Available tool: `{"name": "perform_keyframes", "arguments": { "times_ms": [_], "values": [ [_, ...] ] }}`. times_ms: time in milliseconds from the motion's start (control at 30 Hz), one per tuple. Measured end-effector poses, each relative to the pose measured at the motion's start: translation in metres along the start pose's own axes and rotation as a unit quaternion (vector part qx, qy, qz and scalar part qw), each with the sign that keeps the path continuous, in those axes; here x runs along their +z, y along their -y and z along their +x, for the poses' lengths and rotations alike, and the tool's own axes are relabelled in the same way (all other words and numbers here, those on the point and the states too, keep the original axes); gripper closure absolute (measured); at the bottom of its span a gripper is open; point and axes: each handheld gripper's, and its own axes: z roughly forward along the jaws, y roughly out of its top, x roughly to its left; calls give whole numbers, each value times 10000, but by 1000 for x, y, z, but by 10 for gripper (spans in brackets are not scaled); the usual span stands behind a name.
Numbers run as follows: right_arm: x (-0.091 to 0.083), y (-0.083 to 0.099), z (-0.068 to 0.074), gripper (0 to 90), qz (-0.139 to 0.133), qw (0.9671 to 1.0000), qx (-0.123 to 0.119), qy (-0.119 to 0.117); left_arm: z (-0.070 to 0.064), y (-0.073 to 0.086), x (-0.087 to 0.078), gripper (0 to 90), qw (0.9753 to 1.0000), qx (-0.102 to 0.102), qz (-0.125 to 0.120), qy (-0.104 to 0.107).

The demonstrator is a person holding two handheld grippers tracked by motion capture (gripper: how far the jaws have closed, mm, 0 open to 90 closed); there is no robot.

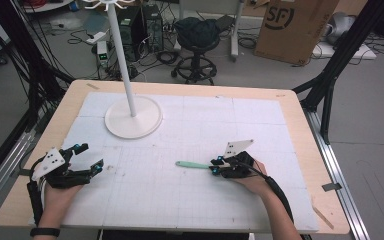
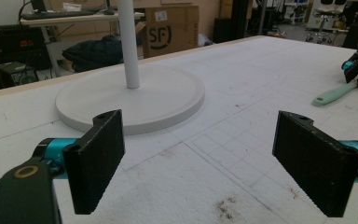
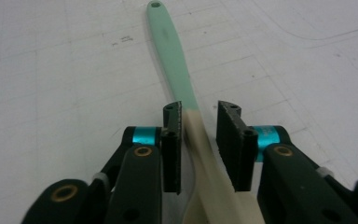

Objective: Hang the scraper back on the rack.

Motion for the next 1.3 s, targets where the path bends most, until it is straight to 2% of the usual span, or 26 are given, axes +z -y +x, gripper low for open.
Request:
{"name": "perform_keyframes", "arguments": {
  "times_ms": [67,267,400,567,633,700,733,867,1100,1300],
  "values": [
    [0,-1,0,772,35,10000,51,-34,0,0,0,174,10000,9,10,-20],
    [0,-2,0,800,56,10000,41,-33,0,0,0,174,10000,18,9,-21],
    [0,-4,1,814,44,9999,131,103,-1,0,0,174,10000,43,17,-17],
    [-8,-12,-1,815,-172,9994,255,152,-1,0,0,173,10000,66,14,-4],
    [-14,-20,-2,815,-293,9990,302,135,-1,0,0,172,10000,67,2,10],
    [-24,-35,-5,815,-462,9983,349,100,-1,0,0,172,10000,78,-1,23],
    [-24,-35,-5,815,-462,9983,349,100,-2,0,0,172,10000,86,1,23],
    [-36,-61,-9,815,-627,9972,406,63,-2,0,0,172,9999,130,-3,41],
    [-64,-120,-21,815,-1013,9936,497,28,-3,0,-1,171,9999,111,-24,52],
    [-86,-174,-28,815,-1224,9919,313,112,-2,1,-2,172,9999,63,-76,19]
  ]
}}
